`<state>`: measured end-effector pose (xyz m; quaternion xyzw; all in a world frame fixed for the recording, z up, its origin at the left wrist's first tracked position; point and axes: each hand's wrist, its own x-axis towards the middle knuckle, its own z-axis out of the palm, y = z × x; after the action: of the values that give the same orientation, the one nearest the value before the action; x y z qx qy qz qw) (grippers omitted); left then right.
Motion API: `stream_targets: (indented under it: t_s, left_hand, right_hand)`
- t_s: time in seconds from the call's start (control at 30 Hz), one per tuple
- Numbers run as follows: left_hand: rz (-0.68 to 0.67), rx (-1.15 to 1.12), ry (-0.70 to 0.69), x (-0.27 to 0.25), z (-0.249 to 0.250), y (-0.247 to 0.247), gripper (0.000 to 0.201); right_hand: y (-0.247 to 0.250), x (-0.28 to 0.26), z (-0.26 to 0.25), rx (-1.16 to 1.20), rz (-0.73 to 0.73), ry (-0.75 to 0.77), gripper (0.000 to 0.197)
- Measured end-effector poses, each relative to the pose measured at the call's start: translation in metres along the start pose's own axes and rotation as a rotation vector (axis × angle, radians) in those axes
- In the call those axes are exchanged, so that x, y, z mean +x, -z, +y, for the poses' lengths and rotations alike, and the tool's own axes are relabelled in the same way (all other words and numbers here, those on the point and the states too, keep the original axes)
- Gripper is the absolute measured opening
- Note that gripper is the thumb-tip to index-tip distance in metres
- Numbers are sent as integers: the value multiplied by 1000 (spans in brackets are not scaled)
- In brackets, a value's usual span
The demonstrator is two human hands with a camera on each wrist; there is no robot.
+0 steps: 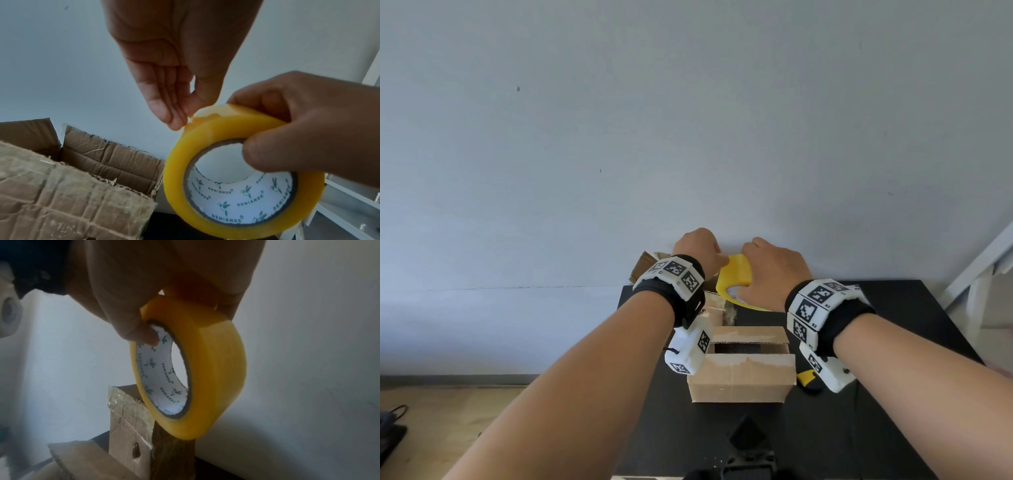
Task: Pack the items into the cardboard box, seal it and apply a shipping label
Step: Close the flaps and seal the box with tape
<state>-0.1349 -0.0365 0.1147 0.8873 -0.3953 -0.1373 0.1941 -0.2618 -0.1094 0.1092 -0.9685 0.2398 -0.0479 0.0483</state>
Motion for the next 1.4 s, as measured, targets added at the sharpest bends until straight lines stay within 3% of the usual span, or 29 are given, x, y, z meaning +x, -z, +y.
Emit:
stream_targets:
  t_s: [0.1,0.2,0.27,0.37,0.43,0.5,0.6,0.8,0.97,1.07,1.13,1.3,1.4]
  left_hand:
    - [-58,-143,-19,-2,-4,4,8]
    - [-286,-189,-79,-4,-9,8,65]
    - [-316,-80,-133,-6,-9,10,84]
    - [-169,-8,-133,-3,-13,14,60]
    - [-111,85,-154,-4,-11,13,57]
    - [-53,173,-217,-9,-3,8,58]
    - [28,184,-300,-13,7,-2,53]
    - [8,201,-271,-12,5,-2,50]
    - [35,196,-273,-11,8,-9,49]
    - [43,207,-273,-11,11,-11,49]
    - [46,223,-271,-11,14,-12,50]
    - [82,229,-260,-13,16,-13,49]
    - [115,226,-242,-15,17,-14,46]
  right_hand:
    - [-2,4,9,257,-25,-128,40]
    - [0,10,20,632,-6,-227,35]
    - [3,11,23,830,-29,-243,38]
    - [0,14,29,1007,-170,-263,36]
    - [-1,16,33,1108,-280,-326,54]
    - [-1,19,35,1134,-271,-399,69]
    - [-5,23,40,1175,-191,-432,44]
    - [-6,16,46,1358,-306,-379,12]
    - [-7,20,48,1306,-303,-406,6]
    - [-8,21,52,1287,-343,-415,17]
    - [-7,19,52,1314,-352,-407,11]
    - [-8,18,50,1377,-285,-403,4]
    - [-7,17,49,1367,-242,-407,15]
